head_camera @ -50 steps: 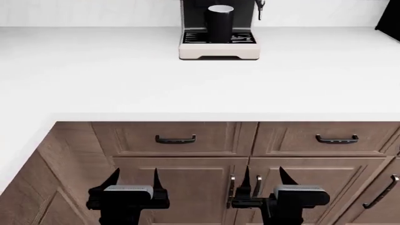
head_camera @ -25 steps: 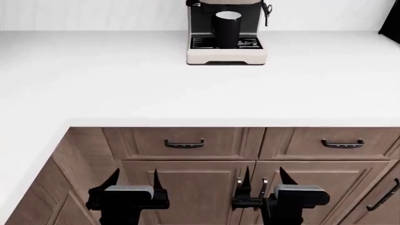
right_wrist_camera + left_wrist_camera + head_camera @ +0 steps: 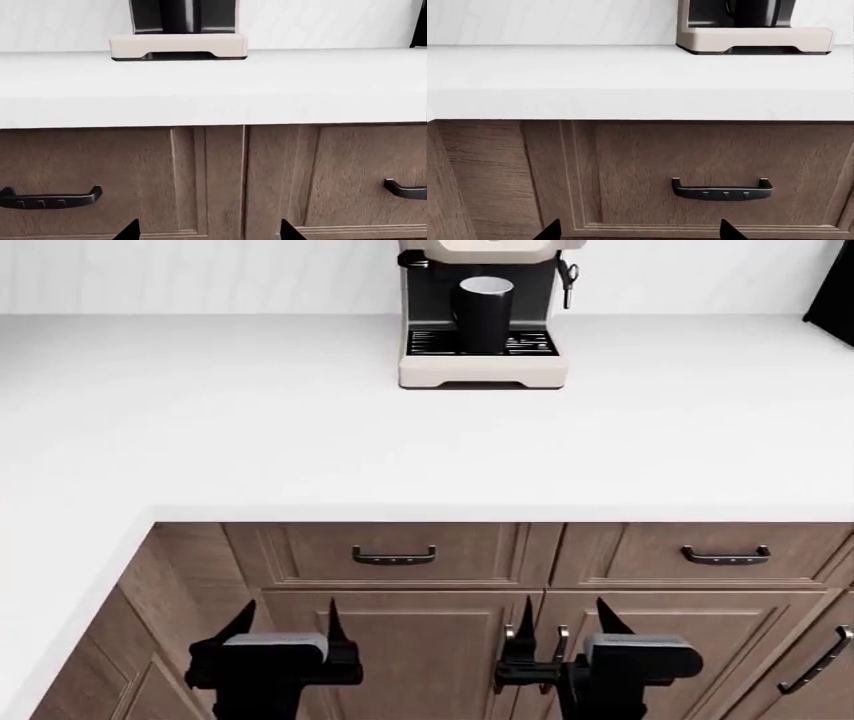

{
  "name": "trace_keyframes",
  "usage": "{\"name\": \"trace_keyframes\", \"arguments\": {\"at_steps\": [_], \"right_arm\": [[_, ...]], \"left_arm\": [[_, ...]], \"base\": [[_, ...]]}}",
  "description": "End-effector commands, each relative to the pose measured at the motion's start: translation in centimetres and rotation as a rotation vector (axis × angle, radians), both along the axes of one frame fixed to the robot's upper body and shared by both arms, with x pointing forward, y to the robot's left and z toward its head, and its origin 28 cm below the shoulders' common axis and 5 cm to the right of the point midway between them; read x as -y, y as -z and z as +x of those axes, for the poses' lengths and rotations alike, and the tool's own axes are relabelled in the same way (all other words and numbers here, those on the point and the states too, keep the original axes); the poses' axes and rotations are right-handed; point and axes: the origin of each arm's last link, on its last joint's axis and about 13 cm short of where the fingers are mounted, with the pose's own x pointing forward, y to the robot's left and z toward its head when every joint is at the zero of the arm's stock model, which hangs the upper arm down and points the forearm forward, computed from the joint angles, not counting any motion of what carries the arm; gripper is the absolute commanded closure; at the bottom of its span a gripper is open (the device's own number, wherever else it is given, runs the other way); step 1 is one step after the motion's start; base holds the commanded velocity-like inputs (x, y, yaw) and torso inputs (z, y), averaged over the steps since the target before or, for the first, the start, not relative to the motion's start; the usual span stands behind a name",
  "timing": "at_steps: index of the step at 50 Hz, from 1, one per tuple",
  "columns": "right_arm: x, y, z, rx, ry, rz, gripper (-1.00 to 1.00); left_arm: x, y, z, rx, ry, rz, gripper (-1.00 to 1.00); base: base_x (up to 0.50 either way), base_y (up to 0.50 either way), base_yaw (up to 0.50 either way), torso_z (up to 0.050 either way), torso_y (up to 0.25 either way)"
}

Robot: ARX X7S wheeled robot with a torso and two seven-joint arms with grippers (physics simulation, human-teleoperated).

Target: Pick the mug from under the coffee machine dispenser and place it on the counter.

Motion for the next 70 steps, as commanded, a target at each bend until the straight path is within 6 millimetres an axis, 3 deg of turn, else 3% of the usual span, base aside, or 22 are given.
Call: {"name": "trace_keyframes", "arguments": {"at_steps": [1,6,11,14,17,20,23,28,37,70], "right_arm": [[-0.1,-1.8,-0.2,0.046,-0.012,0.077,-1.00],[-0.9,-8.9,-1.9,0.146,-0.118,0.125,-1.00],[-0.6,-17.4,-4.1,0.234,-0.235,0.099,-1.00],[0.5,-22.7,-4.3,0.359,-0.123,0.045,-1.00],[1.2,-27.5,-5.1,0.408,-0.092,0.011,-1.00],[2.1,-31.3,-6.1,0.406,-0.096,-0.050,-1.00],[2.3,-33.3,-6.0,0.417,-0.078,-0.078,-1.00],[2.7,-34.2,-5.0,0.394,-0.027,-0.127,-1.00],[3.2,-33.8,-5.4,0.369,-0.025,-0.137,-1.00],[3.5,-33.5,-5.6,0.337,-0.036,-0.138,-1.00]], "left_arm": [[0.5,-2.3,-0.5,0.060,0.008,-0.085,-1.00],[1.1,-8.8,-2.2,0.154,0.072,-0.102,-1.00],[1.7,-17.2,-4.7,0.301,0.261,-0.095,-1.00],[0.9,-22.8,-3.8,0.454,0.164,-0.048,-1.00],[1.2,-27.5,-4.1,0.463,0.157,-0.098,-1.00],[1.2,-30.5,-5.3,0.370,0.322,-0.062,-1.00],[0.7,-32.9,-4.8,0.365,0.289,-0.025,-1.00],[-0.6,-34.8,-4.0,0.329,0.235,0.000,-1.00],[-2.2,-34.2,-4.4,0.336,0.173,0.003,-1.00],[-2.4,-33.8,-4.5,0.328,0.167,0.025,-1.00]], "base": [[0.00,0.00,0.00,0.000,0.000],[0.00,0.00,0.00,0.000,0.000],[0.00,0.00,0.00,0.000,0.000],[0.00,0.00,0.00,0.000,0.000],[0.00,0.00,0.00,0.000,0.000],[0.00,0.00,0.00,0.000,0.000],[0.00,0.00,0.00,0.000,0.000],[0.00,0.00,0.00,0.000,0.000],[0.00,0.00,0.00,0.000,0.000],[0.16,0.00,0.00,0.000,0.000]]}}
